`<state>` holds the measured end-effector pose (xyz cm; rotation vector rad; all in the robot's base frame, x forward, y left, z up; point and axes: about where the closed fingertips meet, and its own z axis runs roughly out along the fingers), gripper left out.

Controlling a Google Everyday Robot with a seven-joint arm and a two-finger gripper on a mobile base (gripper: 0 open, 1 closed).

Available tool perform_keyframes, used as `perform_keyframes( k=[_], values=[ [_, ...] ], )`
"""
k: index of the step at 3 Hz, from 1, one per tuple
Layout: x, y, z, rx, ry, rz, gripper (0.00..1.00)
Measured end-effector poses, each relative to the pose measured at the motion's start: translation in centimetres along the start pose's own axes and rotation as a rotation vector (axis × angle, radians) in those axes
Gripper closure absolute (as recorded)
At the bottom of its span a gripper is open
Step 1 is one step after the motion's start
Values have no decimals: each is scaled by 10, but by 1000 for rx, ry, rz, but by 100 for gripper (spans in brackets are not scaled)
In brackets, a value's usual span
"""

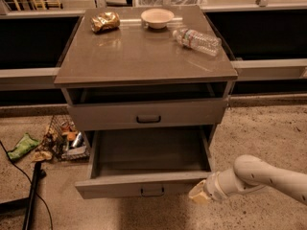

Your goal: Close middle drawer

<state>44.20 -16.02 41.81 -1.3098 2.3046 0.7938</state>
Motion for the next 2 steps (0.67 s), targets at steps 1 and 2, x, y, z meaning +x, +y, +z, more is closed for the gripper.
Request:
perform_keyframes(
  k=[1, 2],
  values=[
    [0, -26, 13, 39, -14, 0, 100],
    [0, -26, 14, 40, -15, 1, 81]
  ],
)
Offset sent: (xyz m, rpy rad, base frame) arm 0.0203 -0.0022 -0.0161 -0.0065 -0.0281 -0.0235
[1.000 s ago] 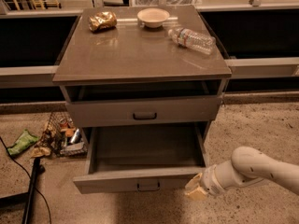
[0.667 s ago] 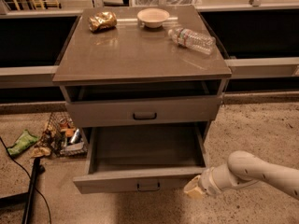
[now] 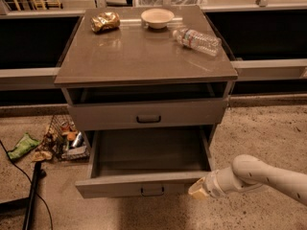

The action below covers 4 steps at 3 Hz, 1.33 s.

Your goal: Close middle drawer

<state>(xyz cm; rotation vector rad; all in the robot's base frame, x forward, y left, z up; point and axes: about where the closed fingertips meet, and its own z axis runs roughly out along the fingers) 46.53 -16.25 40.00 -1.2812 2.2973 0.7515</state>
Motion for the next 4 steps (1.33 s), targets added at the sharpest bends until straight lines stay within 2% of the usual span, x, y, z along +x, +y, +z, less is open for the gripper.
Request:
perform_keyframes(
  k=[2, 3, 4],
  values=[
    [0, 0, 0, 0, 0, 0, 34],
    [-3, 0, 7, -22, -3, -22, 11],
    [-20, -6, 22, -60, -12, -107, 0]
  ],
)
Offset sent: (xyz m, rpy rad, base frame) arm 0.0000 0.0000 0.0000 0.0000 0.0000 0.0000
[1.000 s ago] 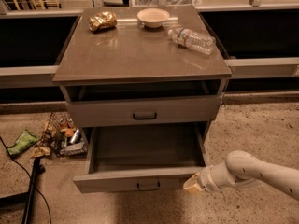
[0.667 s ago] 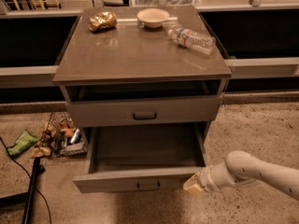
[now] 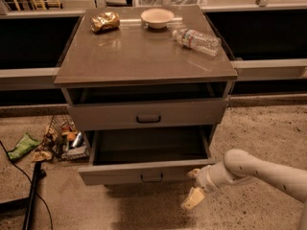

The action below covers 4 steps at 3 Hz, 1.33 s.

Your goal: Close middle drawer

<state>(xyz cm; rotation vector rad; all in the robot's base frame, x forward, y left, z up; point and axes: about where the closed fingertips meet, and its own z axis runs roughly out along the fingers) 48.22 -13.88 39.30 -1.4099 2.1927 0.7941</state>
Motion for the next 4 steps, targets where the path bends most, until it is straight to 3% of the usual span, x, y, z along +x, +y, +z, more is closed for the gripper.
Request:
perform_keyframes(
  k=[1, 2, 3, 4],
  values=[
    [-23, -15, 8, -11, -26, -101, 19],
    [-48, -28, -3, 28, -64, -197, 42],
    [-67, -43, -19, 79, -118, -249, 65],
    [-80, -62, -32, 122, -164, -266, 65]
  ],
)
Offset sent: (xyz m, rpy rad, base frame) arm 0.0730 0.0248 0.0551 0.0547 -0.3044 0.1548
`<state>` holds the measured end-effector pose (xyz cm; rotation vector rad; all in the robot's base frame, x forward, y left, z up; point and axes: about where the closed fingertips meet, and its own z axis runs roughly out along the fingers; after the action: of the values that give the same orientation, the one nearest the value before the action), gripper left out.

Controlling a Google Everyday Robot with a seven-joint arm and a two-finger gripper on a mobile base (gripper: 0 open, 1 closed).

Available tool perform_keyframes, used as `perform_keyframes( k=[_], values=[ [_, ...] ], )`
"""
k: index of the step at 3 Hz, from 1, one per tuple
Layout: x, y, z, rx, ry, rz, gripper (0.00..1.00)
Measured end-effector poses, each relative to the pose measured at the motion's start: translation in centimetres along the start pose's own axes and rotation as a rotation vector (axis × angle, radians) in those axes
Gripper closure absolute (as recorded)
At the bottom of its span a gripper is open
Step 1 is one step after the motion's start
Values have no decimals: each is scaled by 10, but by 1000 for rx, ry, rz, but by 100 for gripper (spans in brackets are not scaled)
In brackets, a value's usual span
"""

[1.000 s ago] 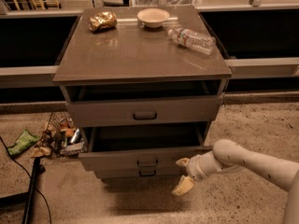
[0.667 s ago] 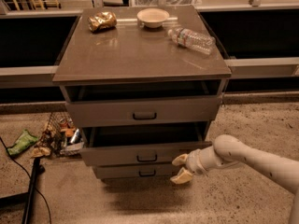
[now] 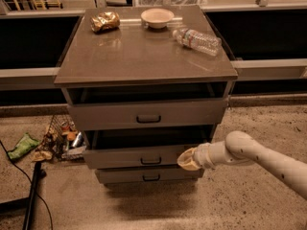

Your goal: Close middle drawer

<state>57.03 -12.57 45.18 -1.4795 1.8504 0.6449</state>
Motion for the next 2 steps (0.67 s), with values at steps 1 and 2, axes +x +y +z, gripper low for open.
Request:
perform_keyframes(
  k=[1, 2],
  values=[
    [3, -21, 1, 20, -8, 17, 42],
    [10, -29, 6, 23, 0, 37, 19]
  ],
)
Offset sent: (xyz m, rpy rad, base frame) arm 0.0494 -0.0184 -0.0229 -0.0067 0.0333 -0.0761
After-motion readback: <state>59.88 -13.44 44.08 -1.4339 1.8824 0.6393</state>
